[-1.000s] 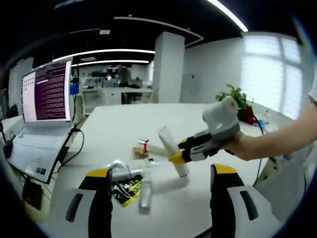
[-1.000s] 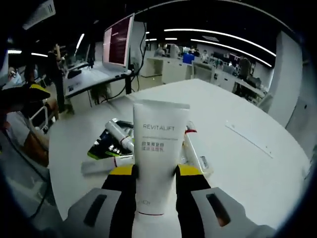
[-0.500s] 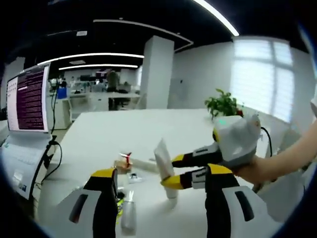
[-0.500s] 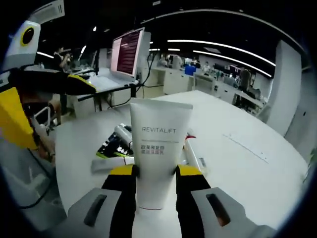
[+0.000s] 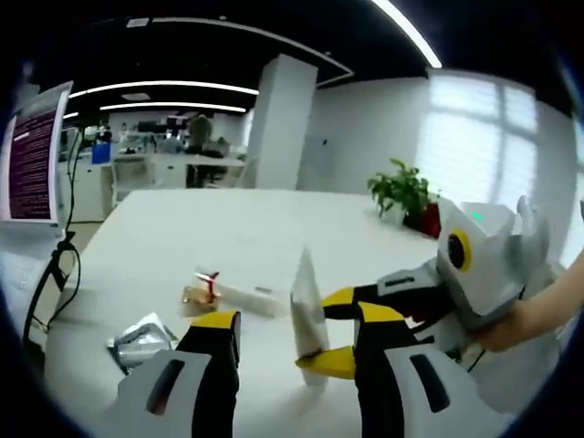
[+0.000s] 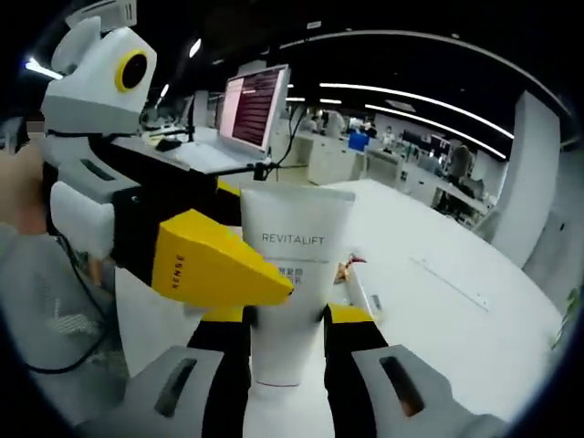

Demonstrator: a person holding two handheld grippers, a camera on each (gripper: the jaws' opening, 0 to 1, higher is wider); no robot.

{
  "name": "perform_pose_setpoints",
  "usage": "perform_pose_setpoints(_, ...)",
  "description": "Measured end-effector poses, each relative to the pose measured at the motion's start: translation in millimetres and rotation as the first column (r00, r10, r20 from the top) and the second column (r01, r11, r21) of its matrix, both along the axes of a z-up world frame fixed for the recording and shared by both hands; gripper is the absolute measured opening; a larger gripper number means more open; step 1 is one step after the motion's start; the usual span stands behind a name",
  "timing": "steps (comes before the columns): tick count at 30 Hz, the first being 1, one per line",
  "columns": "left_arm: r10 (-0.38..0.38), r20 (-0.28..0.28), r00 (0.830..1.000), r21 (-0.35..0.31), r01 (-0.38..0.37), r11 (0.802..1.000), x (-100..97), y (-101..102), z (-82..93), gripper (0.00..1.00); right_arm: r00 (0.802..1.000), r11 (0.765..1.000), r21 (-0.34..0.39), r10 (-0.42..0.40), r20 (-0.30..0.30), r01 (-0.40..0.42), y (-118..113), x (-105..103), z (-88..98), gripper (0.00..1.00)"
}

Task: Arrange the skincare products in the storage area until every visible bottle or jar stands upright without overlapping.

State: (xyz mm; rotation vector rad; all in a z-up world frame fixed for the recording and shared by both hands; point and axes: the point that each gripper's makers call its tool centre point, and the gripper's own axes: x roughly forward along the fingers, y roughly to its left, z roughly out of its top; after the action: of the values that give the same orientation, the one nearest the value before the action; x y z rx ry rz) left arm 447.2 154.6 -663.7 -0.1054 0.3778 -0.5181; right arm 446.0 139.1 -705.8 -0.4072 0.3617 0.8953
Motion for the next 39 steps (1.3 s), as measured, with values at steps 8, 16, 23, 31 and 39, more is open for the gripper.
perform_pose_setpoints(8, -0.064, 0.014, 0.998, 0.026, 0.064, 0.998, -2.1, -15.3, -2.8, 0.22, 1.0, 1.0, 0.019, -0.019, 0.005, 0.019, -5.5, -5.1, 8.1, 0.3)
perform_pose_setpoints(16, -0.112, 0.05, 0.992, 0.062, 0.109, 0.992, -3.1, -25.9, -1.4, 0.15, 0.999, 0.999, 0.023, -0.037, 0.005, 0.037, -11.7, -12.2, 10.3, 0.3)
perform_pose_setpoints(23, -0.165, 0.056, 0.985, 0.067, 0.161, 0.985, -14.0, -40.7, 5.6, 0.11, 0.999, 0.998, 0.03, -0.046, 0.0, 0.046, -16.8, -17.5, 14.9, 0.3)
perform_pose_setpoints(31, -0.217, 0.009, 0.976, 0.017, 0.217, 0.976, -18.0, -40.9, 10.7, 0.09, 0.999, 0.993, 0.121, 0.003, -0.032, 0.001, -18.5, -24.5, 21.7, 0.32)
perform_pose_setpoints(39, -0.357, 0.043, 0.933, 0.067, 0.354, 0.933, -32.7, -60.3, 27.0, 0.09, 0.985, 0.962, 0.251, 0.137, -0.106, -0.107, -33.4, -37.7, 32.7, 0.3)
